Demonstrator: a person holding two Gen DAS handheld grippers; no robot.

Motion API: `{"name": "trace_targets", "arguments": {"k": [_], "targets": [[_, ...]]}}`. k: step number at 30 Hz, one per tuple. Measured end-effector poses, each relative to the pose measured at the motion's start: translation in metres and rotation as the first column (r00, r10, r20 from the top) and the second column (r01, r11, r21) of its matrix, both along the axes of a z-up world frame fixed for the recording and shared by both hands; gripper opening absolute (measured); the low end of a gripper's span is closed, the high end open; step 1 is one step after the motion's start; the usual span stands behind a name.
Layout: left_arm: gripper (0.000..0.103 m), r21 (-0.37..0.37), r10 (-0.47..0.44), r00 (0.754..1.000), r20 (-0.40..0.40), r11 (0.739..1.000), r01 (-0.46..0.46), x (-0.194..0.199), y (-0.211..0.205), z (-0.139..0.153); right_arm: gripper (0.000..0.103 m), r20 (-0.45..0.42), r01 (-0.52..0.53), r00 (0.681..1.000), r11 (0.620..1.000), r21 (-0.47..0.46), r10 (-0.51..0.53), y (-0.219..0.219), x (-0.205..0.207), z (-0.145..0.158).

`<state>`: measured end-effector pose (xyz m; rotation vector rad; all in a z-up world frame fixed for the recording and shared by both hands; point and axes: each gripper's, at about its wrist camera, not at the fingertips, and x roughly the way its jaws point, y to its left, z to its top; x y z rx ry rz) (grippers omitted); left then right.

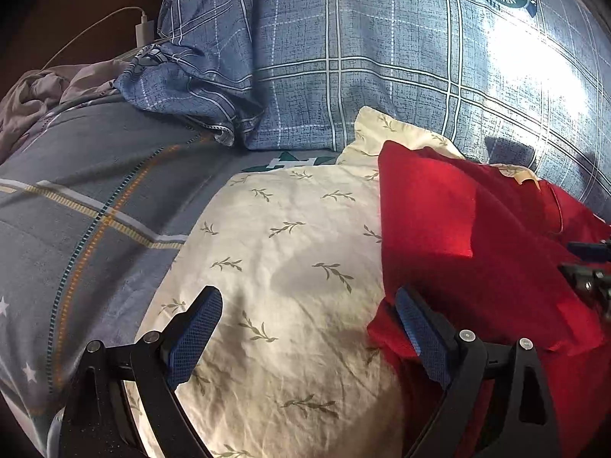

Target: Fold small clothes

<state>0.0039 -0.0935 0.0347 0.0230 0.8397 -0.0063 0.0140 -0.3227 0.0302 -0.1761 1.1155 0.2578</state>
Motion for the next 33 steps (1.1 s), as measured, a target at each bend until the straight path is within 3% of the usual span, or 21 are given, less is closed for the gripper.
{"name": "trace_targets", "arguments": {"k": [4, 8, 10, 11, 14, 19, 23, 26, 27, 30, 31, 33], "targets": [[0.093, -0.009, 0.004, 1.0, -0.003, 1.0, -0.004, 0.001, 0.0, -0.001, 0.05, 0.062, 0.018, 0.998, 1.0, -0.025, -0.017, -0.01, -0.004, 0.012], [0.093, 0.001, 0.004, 1.0, 0.003, 1.0, -0.004, 0.0, -0.001, -0.001, 0.045, 0.005, 0.005, 1.0, 1.0, -0.005, -0.005, -0.004, 0.011, -0.003], [0.093, -0.001, 0.005, 1.0, 0.004, 1.0, -0.005, -0.001, -0.001, -0.001, 0.027, 0.026, -0.002, 1.0, 1.0, -0.023, 0.003, 0.005, 0.015, -0.01], [0.093, 0.0, 0.006, 1.0, 0.008, 1.0, -0.006, -0.002, -0.001, 0.0, 0.004, 0.032, -0.009, 0.999, 0.999, -0.034, 0.01, 0.009, 0.015, -0.008], [0.092, -0.007, 0.013, 0.999, 0.032, 1.0, -0.013, -0.004, 0.001, 0.005, 0.003, 0.08, -0.001, 0.997, 0.992, -0.122, 0.011, 0.017, 0.015, 0.003], [0.092, -0.032, 0.025, 0.998, 0.057, 0.999, -0.023, -0.008, 0.004, 0.009, 0.003, 0.121, 0.133, 0.986, 0.984, -0.118, -0.119, 0.0, 0.024, 0.002], [0.092, -0.039, 0.006, 0.997, 0.075, 0.999, -0.004, -0.011, 0.002, 0.013, 0.011, 0.091, 0.172, 0.981, 0.985, -0.002, -0.171, -0.005, 0.012, 0.006], [0.092, -0.062, -0.009, 0.993, 0.115, 0.998, 0.016, -0.017, 0.003, 0.023, 0.037, 0.113, 0.2, 0.972, 0.979, 0.049, -0.205, -0.011, -0.02, 0.022], [0.092, -0.072, -0.013, 0.992, 0.127, 0.997, 0.022, -0.019, 0.003, 0.025, 0.041, 0.118, 0.208, 0.97, 0.977, 0.053, -0.213, -0.012, -0.028, 0.024], [0.093, -0.1, -0.058, 0.99, 0.13, 0.992, 0.071, -0.022, -0.003, 0.025, 0.042, 0.071, 0.258, 0.963, 0.964, 0.057, -0.262, -0.028, -0.055, 0.014], [0.093, -0.09, -0.075, 0.989, 0.124, 0.992, 0.086, -0.022, -0.007, 0.023, 0.042, 0.017, 0.283, 0.958, 0.956, 0.073, -0.285, -0.038, -0.063, 0.004], [0.093, -0.047, -0.105, 0.989, 0.1, 0.993, 0.11, -0.021, -0.016, 0.018, 0.042, 0.021, 0.31, 0.948, 0.939, 0.145, -0.317, -0.054, -0.077, 0.008]]}}
